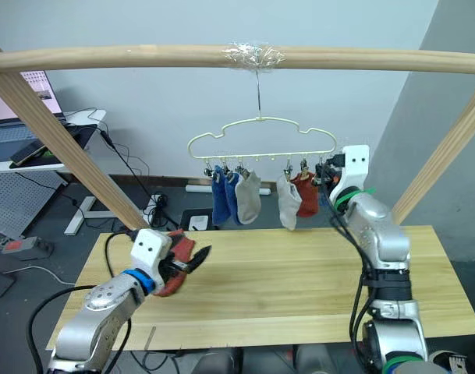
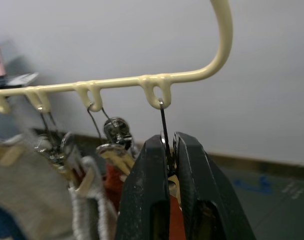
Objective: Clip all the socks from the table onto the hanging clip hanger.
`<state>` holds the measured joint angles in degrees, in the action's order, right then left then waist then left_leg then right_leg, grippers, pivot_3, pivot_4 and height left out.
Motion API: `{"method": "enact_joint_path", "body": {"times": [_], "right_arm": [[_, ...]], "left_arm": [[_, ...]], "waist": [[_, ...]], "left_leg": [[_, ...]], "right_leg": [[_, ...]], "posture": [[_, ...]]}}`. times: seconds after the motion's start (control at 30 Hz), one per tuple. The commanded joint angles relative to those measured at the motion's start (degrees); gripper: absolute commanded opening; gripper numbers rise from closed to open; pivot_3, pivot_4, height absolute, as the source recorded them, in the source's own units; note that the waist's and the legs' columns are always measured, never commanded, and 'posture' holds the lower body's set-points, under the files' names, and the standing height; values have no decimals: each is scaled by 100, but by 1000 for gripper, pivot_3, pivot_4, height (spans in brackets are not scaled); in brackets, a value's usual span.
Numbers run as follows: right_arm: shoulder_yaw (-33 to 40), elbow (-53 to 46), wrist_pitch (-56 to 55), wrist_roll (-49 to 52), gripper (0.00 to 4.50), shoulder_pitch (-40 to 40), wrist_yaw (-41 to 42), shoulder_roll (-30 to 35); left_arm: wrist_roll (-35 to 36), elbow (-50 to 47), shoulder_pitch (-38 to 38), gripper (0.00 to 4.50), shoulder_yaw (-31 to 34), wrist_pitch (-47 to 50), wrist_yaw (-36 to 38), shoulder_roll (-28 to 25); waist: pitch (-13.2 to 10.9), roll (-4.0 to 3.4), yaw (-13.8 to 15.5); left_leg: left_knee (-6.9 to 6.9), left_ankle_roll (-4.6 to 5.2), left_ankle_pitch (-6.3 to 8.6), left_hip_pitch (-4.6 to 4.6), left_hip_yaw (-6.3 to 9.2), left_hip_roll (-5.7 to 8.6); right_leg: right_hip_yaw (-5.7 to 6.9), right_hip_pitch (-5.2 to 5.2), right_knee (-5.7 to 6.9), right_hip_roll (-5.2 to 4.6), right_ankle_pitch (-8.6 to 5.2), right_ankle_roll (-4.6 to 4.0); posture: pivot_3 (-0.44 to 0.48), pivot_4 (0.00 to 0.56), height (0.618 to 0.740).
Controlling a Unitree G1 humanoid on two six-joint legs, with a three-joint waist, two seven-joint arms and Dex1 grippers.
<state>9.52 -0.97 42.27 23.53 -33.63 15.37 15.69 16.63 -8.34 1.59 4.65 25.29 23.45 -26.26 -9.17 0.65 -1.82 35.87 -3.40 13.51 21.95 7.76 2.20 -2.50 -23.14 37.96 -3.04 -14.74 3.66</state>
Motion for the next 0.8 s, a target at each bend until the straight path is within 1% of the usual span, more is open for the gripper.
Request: {"method": "enact_joint_path", "body": {"times": [0.03,0.13,0.3,0.47,0.57,0.67,0.8], "right_arm": [[292,-399,1085,659,10,-391,196,270],[276,-536,1602,885,10,-496,286,444],[365,-762,1931,985,10,-463,103,394],[487,-951,2170,1049,10,-371,-94,338],[545,-1023,2264,1068,10,-351,-210,290],[581,-1107,2352,1091,10,-340,-278,232],[632,-1161,2420,1096,10,-327,-333,174]], "left_arm": [[-485,1235,-402,4500,161,-583,-98,-224],[-709,2373,-852,4500,146,-966,-98,-264],[-1056,4099,-1446,4500,-16,-1711,110,-266],[-1230,5409,-2011,4500,-143,-2247,402,-150],[-1334,5891,-2324,4500,-135,-2559,348,-121],[-1283,6184,-2611,4500,20,-2655,236,-125],[-1258,6120,-2703,4500,33,-2676,318,-135]], "waist": [[-1,-1,-7],[-1,-1,-5],[-2,1,-18],[-3,3,-28],[-3,3,-32],[-4,5,-63],[-4,5,-143]], "left_leg": [[0,0,0,0,-2,0],[-2,0,0,4,-3,1],[-5,0,1,9,-5,4],[-5,0,1,10,-1,2],[-1,0,1,10,0,3],[3,0,1,10,-2,3],[0,0,1,10,0,2]], "right_leg": [[0,-1,0,0,0,0],[0,-3,-4,-1,6,-10],[0,-6,-10,-7,8,-10],[3,-8,-6,-7,8,-10],[5,-7,-4,-7,8,-8],[4,-6,-4,-7,3,5],[4,-7,-2,-7,7,-1]], "posture": [[3,139,740],[-10,142,740],[-27,144,740],[-49,155,740],[-56,159,740],[-57,163,740],[-60,161,740]]}}
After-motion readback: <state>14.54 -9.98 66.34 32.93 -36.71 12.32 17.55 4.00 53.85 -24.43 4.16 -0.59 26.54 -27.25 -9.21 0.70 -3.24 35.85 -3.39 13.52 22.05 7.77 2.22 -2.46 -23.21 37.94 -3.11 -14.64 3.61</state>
